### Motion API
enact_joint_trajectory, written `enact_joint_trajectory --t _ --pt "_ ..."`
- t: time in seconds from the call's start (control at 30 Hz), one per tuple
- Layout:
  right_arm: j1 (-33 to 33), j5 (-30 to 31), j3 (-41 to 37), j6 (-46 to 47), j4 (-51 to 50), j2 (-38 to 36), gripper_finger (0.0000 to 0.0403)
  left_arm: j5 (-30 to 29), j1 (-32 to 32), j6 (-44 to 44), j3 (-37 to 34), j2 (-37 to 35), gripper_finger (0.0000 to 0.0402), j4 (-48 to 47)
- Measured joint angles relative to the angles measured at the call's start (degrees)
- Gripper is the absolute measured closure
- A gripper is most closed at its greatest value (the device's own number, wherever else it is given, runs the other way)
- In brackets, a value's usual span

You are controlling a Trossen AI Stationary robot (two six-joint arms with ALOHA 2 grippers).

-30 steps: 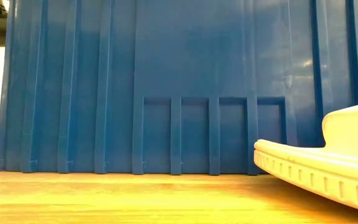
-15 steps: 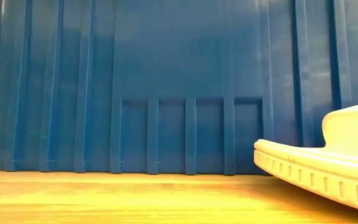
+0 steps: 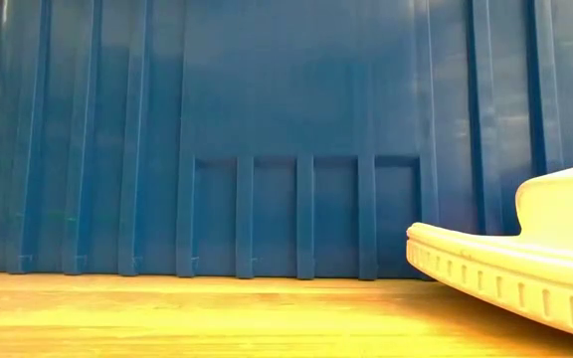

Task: Pick and place slides into bin
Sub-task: Put the black slides into the blue organizer bin

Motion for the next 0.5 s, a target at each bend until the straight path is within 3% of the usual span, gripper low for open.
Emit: enact_joint_trajectory --t 0.23,0.5 --pt "0.0 -5.4 0.2 1.1 -0.8 -0.1 0.0162 0.0 0.0 0.0 0.0 0.2 0.0391 0.0" --pt "0.0 -10.3 0.3 -1.8 -1.9 -0.2 0.0127 0.0 0.0 0.0 0.0 0.4 0.0391 -0.1"
